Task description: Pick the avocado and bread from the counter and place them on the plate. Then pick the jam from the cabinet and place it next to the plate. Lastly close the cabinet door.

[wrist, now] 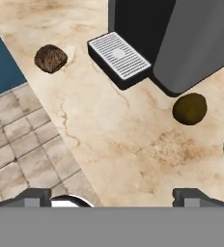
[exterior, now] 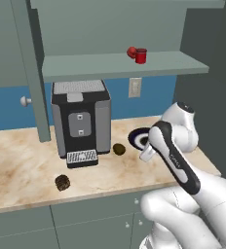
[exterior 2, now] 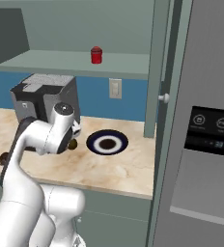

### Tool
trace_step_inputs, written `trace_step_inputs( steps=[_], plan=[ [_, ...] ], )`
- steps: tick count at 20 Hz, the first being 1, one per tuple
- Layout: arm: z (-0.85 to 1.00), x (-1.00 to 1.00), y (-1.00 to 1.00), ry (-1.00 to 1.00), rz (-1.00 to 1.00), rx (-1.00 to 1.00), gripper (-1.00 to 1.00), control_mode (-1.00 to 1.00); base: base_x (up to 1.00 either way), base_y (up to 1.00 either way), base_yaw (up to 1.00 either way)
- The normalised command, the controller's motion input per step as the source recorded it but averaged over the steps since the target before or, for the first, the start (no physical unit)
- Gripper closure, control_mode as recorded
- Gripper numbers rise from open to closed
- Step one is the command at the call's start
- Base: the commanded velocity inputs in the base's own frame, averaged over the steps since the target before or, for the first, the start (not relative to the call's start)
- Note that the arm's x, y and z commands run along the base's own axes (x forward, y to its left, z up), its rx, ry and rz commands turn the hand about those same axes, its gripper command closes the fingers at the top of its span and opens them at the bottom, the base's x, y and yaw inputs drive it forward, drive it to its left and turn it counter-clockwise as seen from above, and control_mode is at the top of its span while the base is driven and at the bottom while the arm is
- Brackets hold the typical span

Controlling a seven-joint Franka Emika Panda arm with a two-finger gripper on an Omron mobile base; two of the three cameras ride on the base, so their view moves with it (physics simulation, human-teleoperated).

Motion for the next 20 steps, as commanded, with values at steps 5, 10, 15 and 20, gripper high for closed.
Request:
trace_step_inputs(
  steps=[5,10,15,20],
  plan=[
    [0.0,0.24,0.0,0.05,0.0,0.05,-1.0,-1.0,0.0,0.0,0.0],
    [0.0,0.46,0.0,0.05,0.0,0.0,-1.0,-1.0,0.0,0.0,0.0],
    [-0.06,0.49,0.0,0.04,0.0,0.0,-1.0,-1.0,0.0,0.0,0.0],
    [-0.2,0.36,0.0,0.04,0.0,0.0,-1.0,-1.0,0.0,0.0,0.0]
  ],
)
